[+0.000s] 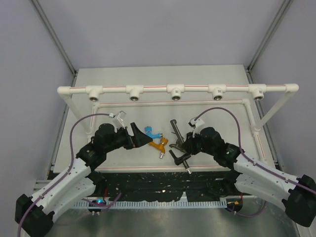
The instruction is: Install the water faucets
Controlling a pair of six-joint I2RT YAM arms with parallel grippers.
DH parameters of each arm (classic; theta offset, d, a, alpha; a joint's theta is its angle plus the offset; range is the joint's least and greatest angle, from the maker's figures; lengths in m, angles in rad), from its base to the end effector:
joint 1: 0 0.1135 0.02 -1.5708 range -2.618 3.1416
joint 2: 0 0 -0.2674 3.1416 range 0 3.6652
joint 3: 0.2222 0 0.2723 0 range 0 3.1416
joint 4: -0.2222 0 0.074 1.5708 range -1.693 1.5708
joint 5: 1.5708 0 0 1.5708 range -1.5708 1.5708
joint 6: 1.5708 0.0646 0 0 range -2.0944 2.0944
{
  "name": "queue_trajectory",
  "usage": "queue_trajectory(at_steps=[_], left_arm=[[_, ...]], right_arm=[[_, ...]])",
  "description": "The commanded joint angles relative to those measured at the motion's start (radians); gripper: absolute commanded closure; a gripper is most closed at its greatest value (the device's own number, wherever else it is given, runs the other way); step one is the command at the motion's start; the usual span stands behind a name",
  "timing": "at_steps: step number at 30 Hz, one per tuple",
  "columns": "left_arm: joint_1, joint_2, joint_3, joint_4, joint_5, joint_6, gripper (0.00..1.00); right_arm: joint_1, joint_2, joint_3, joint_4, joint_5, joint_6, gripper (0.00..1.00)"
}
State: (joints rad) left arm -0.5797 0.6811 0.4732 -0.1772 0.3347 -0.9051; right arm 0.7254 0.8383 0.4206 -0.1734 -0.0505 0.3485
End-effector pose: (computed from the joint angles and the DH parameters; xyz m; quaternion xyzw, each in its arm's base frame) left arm 0.1638 -0.1326 0.2350 -0.0406 0.8220 -0.4742 0.3126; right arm 0.1649 0.1506 0.1822 -0.1769 0.8643 0.2597 0.3928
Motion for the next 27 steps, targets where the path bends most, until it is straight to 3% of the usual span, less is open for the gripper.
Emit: queue_trajectory(at_steps=[1, 9, 21, 24, 27], left_arm=[[-0.055, 0.086, 0.071, 0.171, -0.108, -0.055, 0.0], [-0.127, 0.222, 0.081, 0.367, -0.195, -0.173, 0.01], [-0.184, 0.301, 0.076, 0.337, -0.321, -0.268, 0.21], [-0.186, 0.295, 0.071, 0.354, -0.322, -0.27, 0.4], [-0.186, 0.272, 0.065, 0.332, -0.357, -0.273, 0.8]], right_arm=[[0.098, -0.004, 0.027, 0.236, -0.109, -0.066, 0.95], [0.203, 0.065, 0.069, 0.322, -0.146, -0.111, 0.95], [0.262, 0.119, 0.119, 0.361, -0.157, -0.155, 0.95], [0.263, 0.134, 0.126, 0.361, -0.158, -0.158, 0.95], [0.263, 0.148, 0.132, 0.357, -0.141, -0.158, 0.94]])
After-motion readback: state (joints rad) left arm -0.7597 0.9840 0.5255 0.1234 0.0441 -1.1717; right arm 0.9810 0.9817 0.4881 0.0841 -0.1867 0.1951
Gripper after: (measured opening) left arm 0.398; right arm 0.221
